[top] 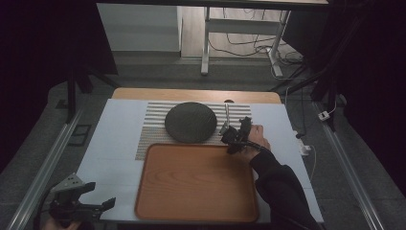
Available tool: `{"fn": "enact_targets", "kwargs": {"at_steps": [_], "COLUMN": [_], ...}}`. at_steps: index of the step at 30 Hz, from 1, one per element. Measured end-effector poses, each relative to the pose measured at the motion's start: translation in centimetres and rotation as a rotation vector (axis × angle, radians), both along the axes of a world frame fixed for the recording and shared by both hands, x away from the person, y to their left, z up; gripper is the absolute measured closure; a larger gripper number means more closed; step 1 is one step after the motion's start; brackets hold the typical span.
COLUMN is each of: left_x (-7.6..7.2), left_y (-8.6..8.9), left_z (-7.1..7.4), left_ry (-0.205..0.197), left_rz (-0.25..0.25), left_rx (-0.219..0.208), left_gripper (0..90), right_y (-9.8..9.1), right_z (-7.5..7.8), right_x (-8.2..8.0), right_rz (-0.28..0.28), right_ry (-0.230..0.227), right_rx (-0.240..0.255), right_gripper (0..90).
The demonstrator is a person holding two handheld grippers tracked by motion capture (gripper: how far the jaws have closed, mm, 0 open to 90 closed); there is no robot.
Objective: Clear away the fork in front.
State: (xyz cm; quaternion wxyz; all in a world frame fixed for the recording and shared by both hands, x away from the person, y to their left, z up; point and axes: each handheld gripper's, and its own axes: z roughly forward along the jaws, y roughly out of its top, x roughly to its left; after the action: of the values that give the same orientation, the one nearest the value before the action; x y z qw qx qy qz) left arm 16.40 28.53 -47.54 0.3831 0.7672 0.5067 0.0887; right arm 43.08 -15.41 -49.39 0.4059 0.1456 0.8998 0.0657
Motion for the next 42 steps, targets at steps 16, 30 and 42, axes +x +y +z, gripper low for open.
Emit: {"fn": "enact_targets", "kwargs": {"at_steps": [16,30,42], "left_x": [-0.1,-0.1,-0.1], "left_y": [0.0,-0.1,0.0], "left_z": [0.0,0.0,0.0], "left_ry": [0.002,0.005,0.003], "left_rz": [0.003,-0.002,0.003], "left_rx": [0.002,0.012,0.011], "left_gripper": [2.3,2.4,1.9], "right_y": [2.0,2.6,2.6], "right_z": [-2.9,-4.9,-4.1], "right_x": [1.1,1.4,0.7], "right_rz": [0.131,0.174,0.204], "right_ry": [-0.029,-0.081,-0.121], "right_rx": [-0.19,-0.288,-0.281], "right_gripper": [56.6,87.6,89.0]}}
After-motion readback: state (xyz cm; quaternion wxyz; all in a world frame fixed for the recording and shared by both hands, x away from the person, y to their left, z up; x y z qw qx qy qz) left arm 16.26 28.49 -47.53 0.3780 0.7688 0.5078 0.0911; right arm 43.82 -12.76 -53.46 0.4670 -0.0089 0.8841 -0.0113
